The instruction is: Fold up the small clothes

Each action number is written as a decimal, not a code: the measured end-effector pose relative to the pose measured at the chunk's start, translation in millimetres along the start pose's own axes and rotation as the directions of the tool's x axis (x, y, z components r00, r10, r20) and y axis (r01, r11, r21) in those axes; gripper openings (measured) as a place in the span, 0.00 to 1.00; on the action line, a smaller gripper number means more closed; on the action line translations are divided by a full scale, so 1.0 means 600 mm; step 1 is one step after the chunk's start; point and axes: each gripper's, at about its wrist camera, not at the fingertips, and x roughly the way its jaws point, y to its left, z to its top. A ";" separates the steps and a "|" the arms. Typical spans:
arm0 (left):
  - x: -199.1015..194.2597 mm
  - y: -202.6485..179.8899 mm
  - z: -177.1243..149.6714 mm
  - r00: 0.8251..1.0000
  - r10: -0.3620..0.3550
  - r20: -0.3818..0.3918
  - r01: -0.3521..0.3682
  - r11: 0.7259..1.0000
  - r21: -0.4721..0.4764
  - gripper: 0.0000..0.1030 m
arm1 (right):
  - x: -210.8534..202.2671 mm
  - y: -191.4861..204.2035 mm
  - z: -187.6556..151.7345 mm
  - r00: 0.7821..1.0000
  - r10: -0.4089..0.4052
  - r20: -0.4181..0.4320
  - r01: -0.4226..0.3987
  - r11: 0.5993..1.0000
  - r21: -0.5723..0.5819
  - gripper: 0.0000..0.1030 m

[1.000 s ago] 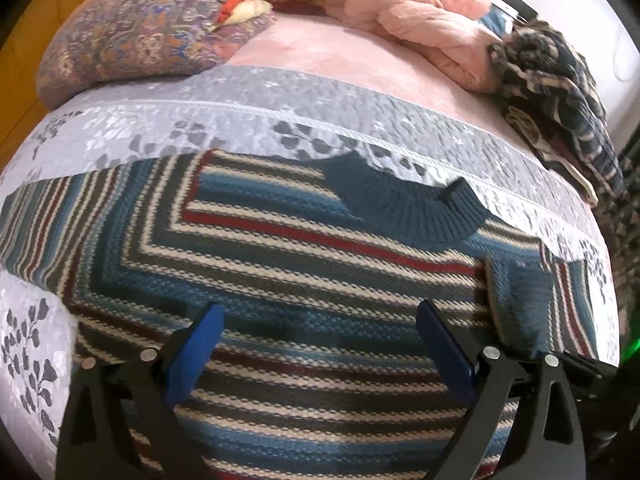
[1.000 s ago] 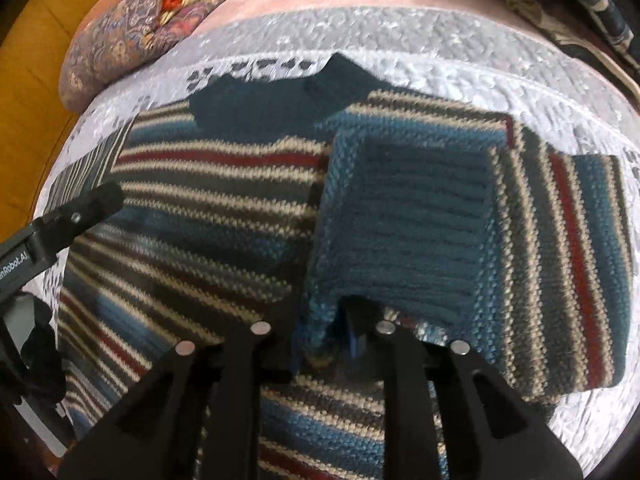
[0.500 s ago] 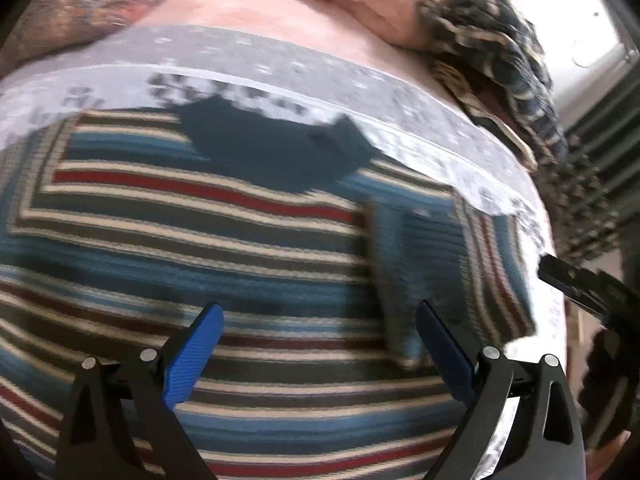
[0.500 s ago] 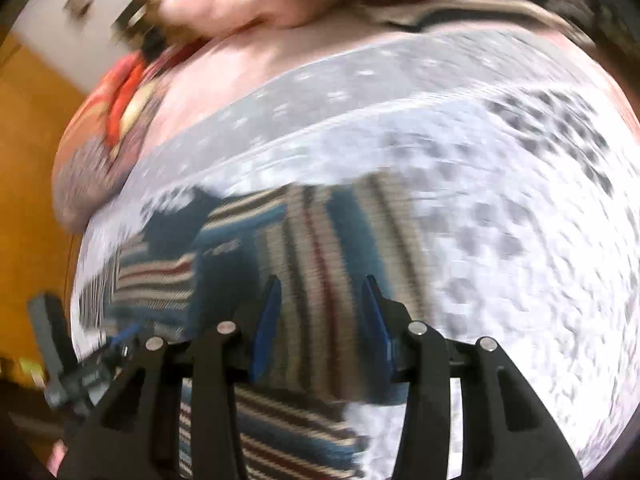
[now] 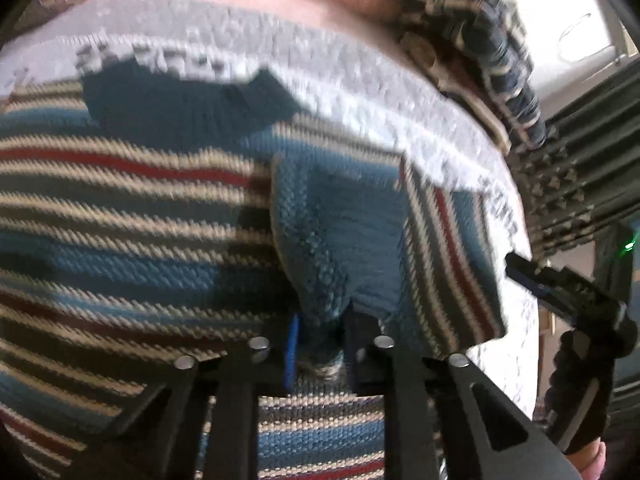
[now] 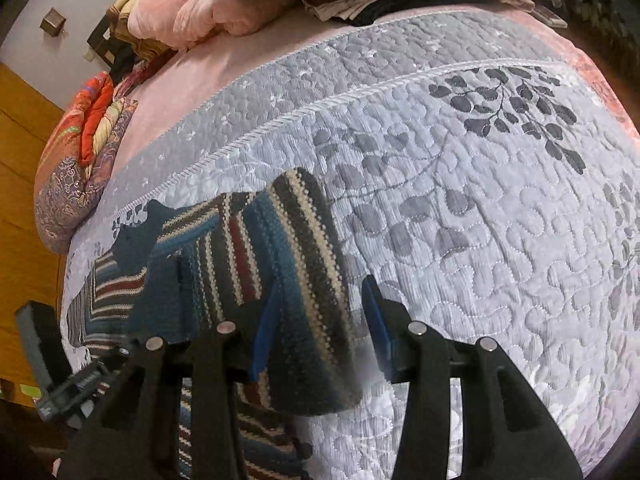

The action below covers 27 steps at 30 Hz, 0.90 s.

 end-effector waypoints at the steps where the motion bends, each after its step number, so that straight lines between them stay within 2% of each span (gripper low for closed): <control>1: -0.012 0.001 0.003 1.000 -0.004 0.021 0.004 1.000 0.008 0.15 | -0.001 -0.003 0.001 1.000 0.003 0.002 -0.003 1.000 0.006 0.41; 5: -0.078 0.013 0.019 0.992 -0.020 0.122 0.015 0.999 0.044 0.14 | 0.001 0.001 -0.002 0.999 0.046 -0.003 -0.046 0.999 0.000 0.41; 8: -0.112 0.039 0.034 0.986 -0.004 0.165 -0.005 0.999 0.052 0.14 | 0.007 0.024 -0.008 0.985 0.172 -0.029 -0.173 0.984 -0.030 0.41; 9: -0.117 0.054 0.039 0.985 0.003 0.174 -0.012 0.999 0.047 0.14 | 0.013 0.038 -0.011 0.970 0.235 -0.057 -0.237 0.971 -0.040 0.41; 11: -0.119 0.080 0.044 0.985 0.020 0.171 -0.025 0.999 0.027 0.14 | 0.023 0.062 -0.017 0.956 0.279 -0.091 -0.286 0.956 -0.072 0.41; 12: -0.114 0.090 0.044 0.986 0.029 0.162 -0.031 0.999 0.015 0.14 | 0.030 0.076 -0.020 0.955 0.275 -0.110 -0.286 0.953 -0.097 0.41; 15: -0.092 0.126 0.038 0.990 0.052 0.129 -0.049 0.998 -0.026 0.15 | 0.065 0.115 -0.039 0.967 0.192 -0.166 -0.221 0.959 -0.179 0.41; 19: -0.063 0.155 0.028 0.992 0.090 0.091 -0.087 0.996 -0.037 0.17 | 0.097 0.116 -0.051 0.973 0.126 -0.195 -0.160 0.972 -0.172 0.40; 21: -0.057 0.163 0.025 0.991 0.105 0.086 -0.103 0.994 -0.033 0.20 | 0.108 0.109 -0.054 0.973 0.119 -0.198 -0.148 0.979 -0.143 0.40; 26: -0.062 0.186 0.026 0.991 0.115 0.070 -0.111 0.992 -0.054 0.34 | 0.113 0.107 -0.058 0.975 0.117 -0.189 -0.143 0.981 -0.131 0.40; 27: -0.069 0.189 0.026 0.991 0.116 0.066 -0.112 0.992 -0.052 0.40 | 0.109 0.108 -0.057 0.975 0.120 -0.187 -0.145 0.981 -0.131 0.40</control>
